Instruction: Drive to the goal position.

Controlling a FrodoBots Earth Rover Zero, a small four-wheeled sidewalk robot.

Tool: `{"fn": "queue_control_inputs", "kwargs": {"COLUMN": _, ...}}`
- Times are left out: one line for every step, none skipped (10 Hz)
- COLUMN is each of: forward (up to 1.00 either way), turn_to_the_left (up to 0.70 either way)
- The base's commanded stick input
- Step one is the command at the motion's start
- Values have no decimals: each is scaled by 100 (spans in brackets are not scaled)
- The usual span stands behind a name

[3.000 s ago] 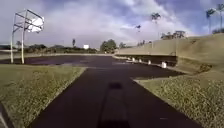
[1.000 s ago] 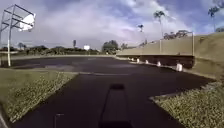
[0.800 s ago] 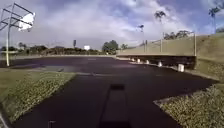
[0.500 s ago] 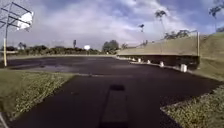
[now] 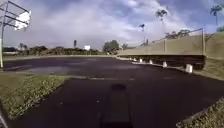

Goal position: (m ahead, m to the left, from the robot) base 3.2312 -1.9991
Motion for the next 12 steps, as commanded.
{"fn": "queue_control_inputs", "kwargs": {"forward": 70, "turn_to_the_left": 0}}
{"fn": "queue_control_inputs", "kwargs": {"forward": 70, "turn_to_the_left": 0}}
{"fn": "queue_control_inputs", "kwargs": {"forward": 70, "turn_to_the_left": 0}}
{"fn": "queue_control_inputs", "kwargs": {"forward": 70, "turn_to_the_left": 0}}
{"fn": "queue_control_inputs", "kwargs": {"forward": 70, "turn_to_the_left": 0}}
{"fn": "queue_control_inputs", "kwargs": {"forward": 70, "turn_to_the_left": -11}}
{"fn": "queue_control_inputs", "kwargs": {"forward": 70, "turn_to_the_left": -35}}
{"fn": "queue_control_inputs", "kwargs": {"forward": 70, "turn_to_the_left": -35}}
{"fn": "queue_control_inputs", "kwargs": {"forward": 70, "turn_to_the_left": -35}}
{"fn": "queue_control_inputs", "kwargs": {"forward": 70, "turn_to_the_left": -35}}
{"fn": "queue_control_inputs", "kwargs": {"forward": 70, "turn_to_the_left": -35}}
{"fn": "queue_control_inputs", "kwargs": {"forward": 70, "turn_to_the_left": -20}}
